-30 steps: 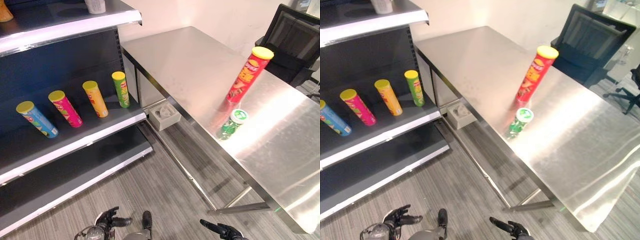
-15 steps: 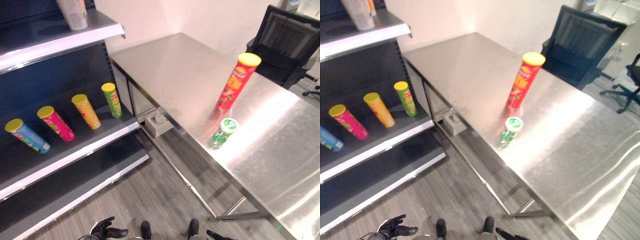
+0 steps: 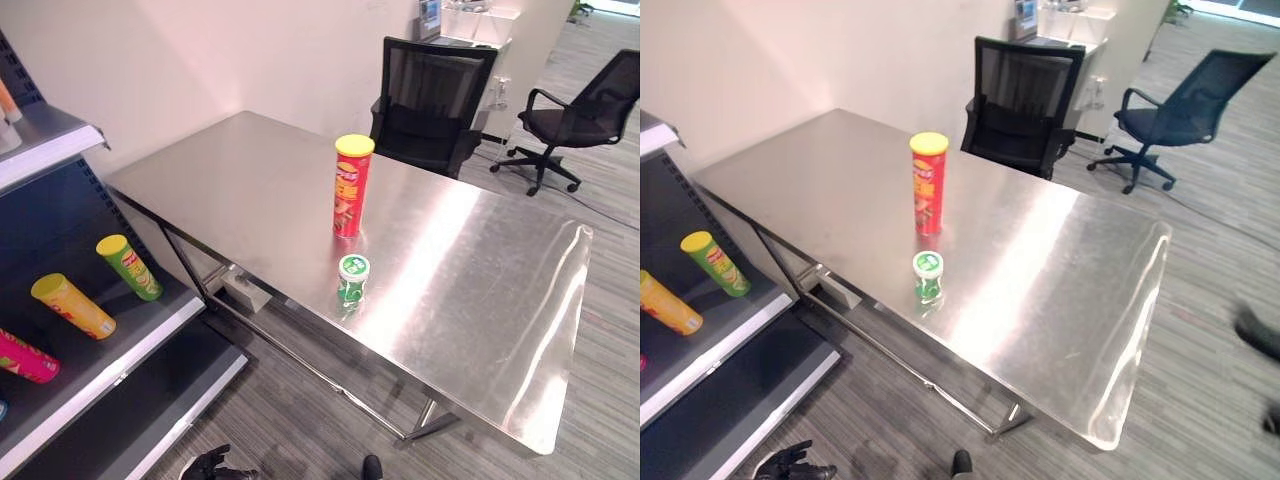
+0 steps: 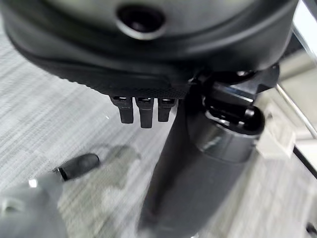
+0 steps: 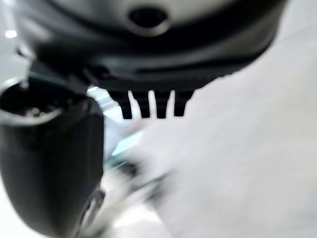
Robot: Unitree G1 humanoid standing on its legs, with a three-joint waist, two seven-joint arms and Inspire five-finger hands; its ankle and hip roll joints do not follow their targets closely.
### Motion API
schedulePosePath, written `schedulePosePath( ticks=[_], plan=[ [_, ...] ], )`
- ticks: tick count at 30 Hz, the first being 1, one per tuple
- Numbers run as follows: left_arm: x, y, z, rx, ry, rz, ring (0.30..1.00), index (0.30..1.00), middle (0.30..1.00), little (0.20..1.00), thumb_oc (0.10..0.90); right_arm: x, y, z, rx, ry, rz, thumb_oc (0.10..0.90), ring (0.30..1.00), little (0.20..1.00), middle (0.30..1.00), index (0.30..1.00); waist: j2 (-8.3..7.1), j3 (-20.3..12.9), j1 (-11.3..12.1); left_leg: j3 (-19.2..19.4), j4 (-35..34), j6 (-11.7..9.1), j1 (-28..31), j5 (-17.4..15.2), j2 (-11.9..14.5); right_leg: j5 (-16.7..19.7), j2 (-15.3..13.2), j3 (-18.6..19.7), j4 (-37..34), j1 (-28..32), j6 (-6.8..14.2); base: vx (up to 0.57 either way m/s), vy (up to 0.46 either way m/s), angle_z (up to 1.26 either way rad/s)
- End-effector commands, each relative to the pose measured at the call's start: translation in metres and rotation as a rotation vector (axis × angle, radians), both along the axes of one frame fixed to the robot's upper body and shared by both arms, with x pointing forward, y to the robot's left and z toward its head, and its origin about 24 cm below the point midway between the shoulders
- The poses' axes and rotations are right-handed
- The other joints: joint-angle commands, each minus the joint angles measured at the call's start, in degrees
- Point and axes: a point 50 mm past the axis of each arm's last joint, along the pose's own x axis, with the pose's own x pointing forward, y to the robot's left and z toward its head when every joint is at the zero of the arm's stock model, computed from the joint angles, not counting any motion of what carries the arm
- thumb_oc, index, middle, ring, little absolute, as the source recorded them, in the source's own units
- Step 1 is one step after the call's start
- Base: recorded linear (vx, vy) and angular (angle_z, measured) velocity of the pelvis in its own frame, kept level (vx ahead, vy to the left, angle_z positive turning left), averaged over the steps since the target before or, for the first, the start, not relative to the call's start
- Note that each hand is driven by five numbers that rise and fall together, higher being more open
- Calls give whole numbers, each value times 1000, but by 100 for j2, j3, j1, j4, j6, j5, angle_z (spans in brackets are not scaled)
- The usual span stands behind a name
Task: Put the goods on the table back onto the shelves and tidy them up.
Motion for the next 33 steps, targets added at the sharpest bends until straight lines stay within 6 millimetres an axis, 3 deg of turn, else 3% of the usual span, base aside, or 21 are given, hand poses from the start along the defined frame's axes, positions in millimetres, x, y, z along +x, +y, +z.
schedulePosePath(
  ticks=[1,4,6,9,13,33],
  plan=[
    [27,16,12,38,-91,-39,900,900,900,900,800,23,13,31,-95,-89,139,800,900,900,900,900,-218,98,374,-266,99,-195,-80,-314,120,-299,-412,-233,78,246,474,1,-9,6],
    [25,13,12,26,-94,-66,900,900,900,900,800,36,44,38,-107,-92,321,800,900,900,900,900,-202,66,448,-252,99,-204,-74,-300,134,-297,-412,-256,78,259,466,1,-13,16],
    [25,10,12,12,-100,-74,900,900,900,900,800,43,61,30,-94,-43,420,800,900,900,900,900,-195,41,528,-266,99,-214,-71,-291,131,-308,-422,-306,78,302,458,12,-26,18],
    [25,7,12,2,-111,-68,900,900,900,900,800,48,71,15,-70,12,472,800,900,900,900,900,-188,36,592,-322,99,-216,-97,-274,128,-317,-443,-365,78,346,450,2,-34,9],
    [20,7,10,-10,-103,-39,900,900,900,900,800,53,85,9,-87,23,517,800,900,900,900,900,-167,27,648,-408,99,-213,-125,-263,109,-341,-466,-442,78,397,441,15,-30,14],
    [18,2,9,-8,-108,-33,900,900,900,900,800,75,118,-12,-156,82,598,800,900,900,900,900,-176,25,989,-707,99,-229,-167,-229,72,-410,-522,-847,78,625,424,11,-18,13]
  ],
)
